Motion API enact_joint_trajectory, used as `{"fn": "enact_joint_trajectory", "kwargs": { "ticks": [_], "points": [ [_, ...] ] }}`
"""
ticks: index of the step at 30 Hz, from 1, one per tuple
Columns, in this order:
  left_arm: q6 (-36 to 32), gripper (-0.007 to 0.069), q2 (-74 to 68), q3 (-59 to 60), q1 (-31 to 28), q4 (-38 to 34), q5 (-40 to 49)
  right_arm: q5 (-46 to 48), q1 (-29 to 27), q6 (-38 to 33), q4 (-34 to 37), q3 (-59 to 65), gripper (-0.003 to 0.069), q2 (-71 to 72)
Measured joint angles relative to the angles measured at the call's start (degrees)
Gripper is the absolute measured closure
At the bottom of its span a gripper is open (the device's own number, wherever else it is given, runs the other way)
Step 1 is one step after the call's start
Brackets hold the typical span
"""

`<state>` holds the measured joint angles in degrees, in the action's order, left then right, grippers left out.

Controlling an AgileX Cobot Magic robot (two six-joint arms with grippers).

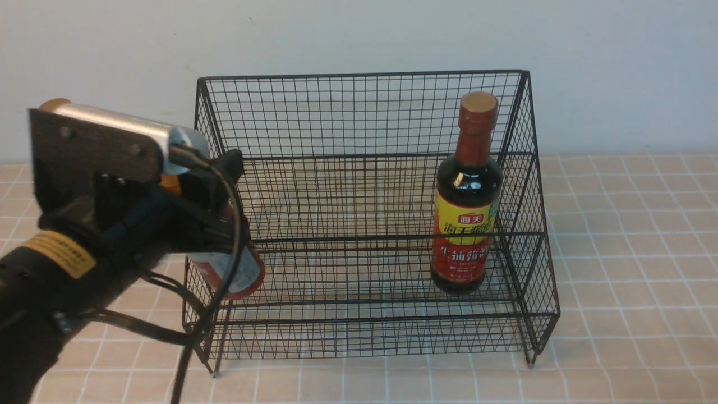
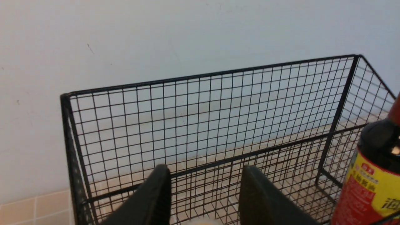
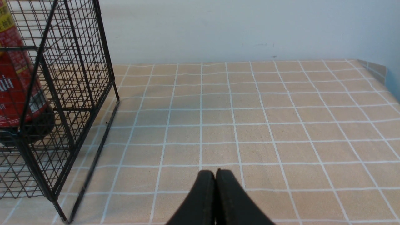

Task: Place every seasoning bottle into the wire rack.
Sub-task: Use the left arm to put the condiment bottle back on the shelf

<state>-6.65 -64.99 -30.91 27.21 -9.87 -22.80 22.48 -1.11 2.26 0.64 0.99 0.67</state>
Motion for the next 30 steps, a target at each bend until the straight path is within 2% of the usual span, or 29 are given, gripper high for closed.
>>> {"fn": "enact_joint_trajectory", "kwargs": {
  "ticks": [8, 23, 27, 30],
  "points": [
    [0.64, 0.0362, -10.61, 0.0, 0.26, 7.94, -4.69, 0.0, 0.0, 0.0, 0.0, 0.0, 0.0673, 0.0],
    [3.42, 0.0354, -18.31, -0.29, 0.38, 8.98, -7.35, 0.0, 0.0, 0.0, 0.0, 0.0, 0.0673, 0.0],
    [3.47, 0.0283, -18.14, -0.29, 0.38, 8.86, -7.46, 0.0, 0.0, 0.0, -0.08, 0.0, 0.0673, 0.0],
    [3.47, 0.0196, -16.71, -0.29, 0.38, 7.93, -7.18, 0.0, 0.0, 0.0, -0.08, 0.0, 0.0673, 0.0]
  ]
}}
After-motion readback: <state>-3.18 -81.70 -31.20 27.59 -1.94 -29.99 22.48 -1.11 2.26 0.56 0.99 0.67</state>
